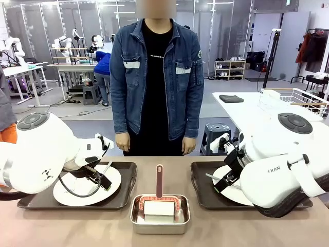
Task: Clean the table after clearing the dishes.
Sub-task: When the left (or right) Handle tray is removed, use the left hand (or right hand) to clean the left (or right) side of the table with the Lint Roller.
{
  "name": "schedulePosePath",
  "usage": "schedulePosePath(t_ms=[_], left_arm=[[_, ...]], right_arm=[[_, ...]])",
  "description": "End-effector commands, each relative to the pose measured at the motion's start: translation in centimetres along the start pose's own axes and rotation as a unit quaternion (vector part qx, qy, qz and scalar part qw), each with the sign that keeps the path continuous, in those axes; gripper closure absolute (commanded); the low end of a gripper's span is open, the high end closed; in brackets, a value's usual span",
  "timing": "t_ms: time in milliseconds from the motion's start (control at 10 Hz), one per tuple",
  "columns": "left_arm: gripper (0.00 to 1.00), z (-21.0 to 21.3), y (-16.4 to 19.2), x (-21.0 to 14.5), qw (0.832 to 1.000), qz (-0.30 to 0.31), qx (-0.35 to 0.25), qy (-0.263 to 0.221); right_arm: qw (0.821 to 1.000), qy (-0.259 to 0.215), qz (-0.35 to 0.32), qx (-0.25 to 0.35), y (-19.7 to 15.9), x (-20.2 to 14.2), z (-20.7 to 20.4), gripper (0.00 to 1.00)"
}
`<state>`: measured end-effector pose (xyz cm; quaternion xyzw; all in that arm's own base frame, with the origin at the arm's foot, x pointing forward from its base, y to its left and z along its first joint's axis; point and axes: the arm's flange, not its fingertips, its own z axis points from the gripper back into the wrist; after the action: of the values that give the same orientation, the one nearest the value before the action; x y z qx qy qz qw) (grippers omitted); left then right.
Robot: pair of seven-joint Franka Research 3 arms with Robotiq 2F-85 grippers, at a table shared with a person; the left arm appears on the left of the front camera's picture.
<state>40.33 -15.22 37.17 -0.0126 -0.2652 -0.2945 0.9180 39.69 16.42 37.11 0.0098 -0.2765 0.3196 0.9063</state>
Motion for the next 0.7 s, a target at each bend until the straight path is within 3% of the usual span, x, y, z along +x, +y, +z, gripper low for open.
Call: schedulePosePath(t_ms=[0,300,600], left_arm=[[0.0,1.2,1.3,1.4,1.0,0.004,0.011,0.006],[0.0,6.0,5.7,3.6,0.996,0.003,-0.089,0.029],[0.0,11.5,11.3,2.7,0.968,0.031,-0.248,-0.023]], right_arm=[[1.0,-0.01,-0.004,0.022,-1.3,1.7,1.4,0.0],[0.996,-0.001,-0.024,0.082,-5.7,5.8,4.3,0.0],[0.972,-0.006,-0.078,0.222,-10.8,6.9,7.7,0.0]])
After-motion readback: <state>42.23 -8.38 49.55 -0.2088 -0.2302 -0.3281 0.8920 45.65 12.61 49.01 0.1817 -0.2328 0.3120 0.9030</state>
